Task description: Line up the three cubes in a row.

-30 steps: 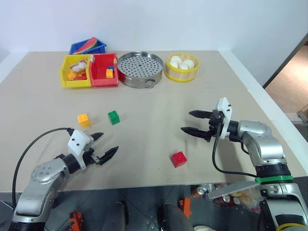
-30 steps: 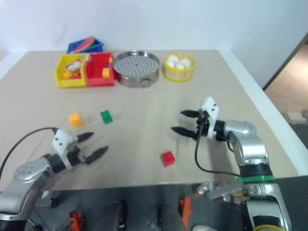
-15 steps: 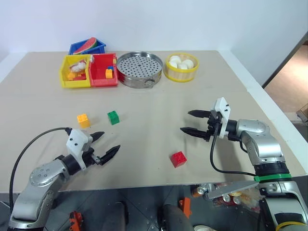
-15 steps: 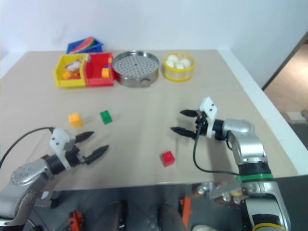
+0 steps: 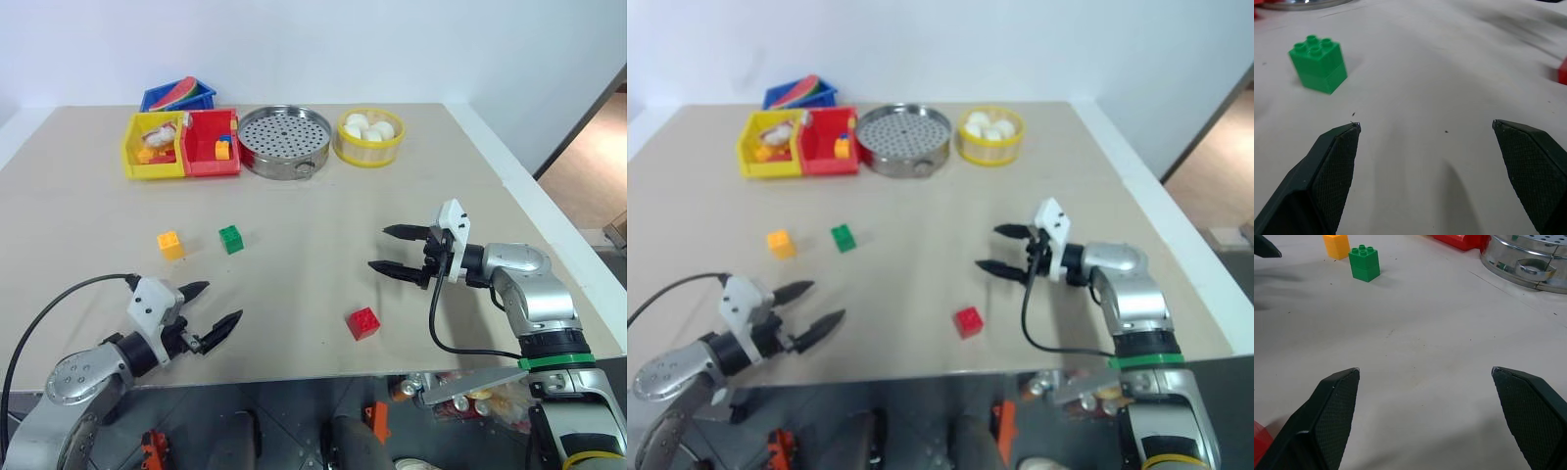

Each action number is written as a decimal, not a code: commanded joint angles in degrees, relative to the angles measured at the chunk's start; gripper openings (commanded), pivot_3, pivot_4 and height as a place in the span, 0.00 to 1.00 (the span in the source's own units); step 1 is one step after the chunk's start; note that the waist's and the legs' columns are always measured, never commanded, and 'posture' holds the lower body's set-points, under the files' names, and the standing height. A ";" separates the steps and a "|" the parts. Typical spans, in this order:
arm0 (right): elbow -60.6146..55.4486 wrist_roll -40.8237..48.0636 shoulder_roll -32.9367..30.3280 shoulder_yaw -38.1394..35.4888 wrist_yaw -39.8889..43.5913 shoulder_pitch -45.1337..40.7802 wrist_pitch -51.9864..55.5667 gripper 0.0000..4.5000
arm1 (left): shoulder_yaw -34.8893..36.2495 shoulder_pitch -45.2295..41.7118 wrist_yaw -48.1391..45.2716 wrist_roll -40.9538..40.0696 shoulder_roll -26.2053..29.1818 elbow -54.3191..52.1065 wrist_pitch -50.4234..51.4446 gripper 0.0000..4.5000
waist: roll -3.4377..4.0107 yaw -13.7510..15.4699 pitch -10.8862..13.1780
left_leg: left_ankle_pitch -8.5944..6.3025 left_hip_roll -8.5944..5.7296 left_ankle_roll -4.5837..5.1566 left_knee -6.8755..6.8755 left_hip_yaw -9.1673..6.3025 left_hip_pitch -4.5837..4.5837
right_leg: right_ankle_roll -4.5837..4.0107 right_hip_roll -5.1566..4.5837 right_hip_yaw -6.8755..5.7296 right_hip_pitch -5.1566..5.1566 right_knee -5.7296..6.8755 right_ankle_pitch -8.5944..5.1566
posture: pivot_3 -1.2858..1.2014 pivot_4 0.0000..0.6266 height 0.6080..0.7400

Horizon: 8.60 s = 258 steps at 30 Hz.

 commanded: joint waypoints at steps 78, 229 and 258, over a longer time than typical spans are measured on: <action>18.82 -11.32 10.43 18.07 13.30 -19.62 -10.42 0.29 | -7.92 -9.66 -9.66 3.26 6.09 6.51 -4.21 1.00 | -0.03 0.11 -0.02 | -0.17 0.75 -0.14 0.10 0.10 0.35 | -0.46 0.81 0.16 0.09 0.04 0.21 | 0.52 0.24 1.00; -7.97 -1.79 1.69 7.04 3.36 -9.49 -1.52 1.00 | -28.35 -56.85 -32.84 25.78 -4.49 54.91 -13.43 0.29 | -0.06 -0.08 -0.03 | -0.22 0.91 -0.38 0.53 0.65 -0.02 | -0.02 1.22 1.12 -0.73 0.99 0.28 | 0.52 0.24 1.00; -8.47 3.33 1.60 6.64 4.32 -9.93 7.60 1.00 | -28.70 -57.61 -35.00 27.78 -5.75 58.01 -14.79 0.67 | -0.06 -0.09 -0.03 | -0.22 0.91 -0.38 0.55 0.65 -0.03 | -0.01 1.22 1.14 -0.73 0.99 0.29 | 0.52 0.24 1.00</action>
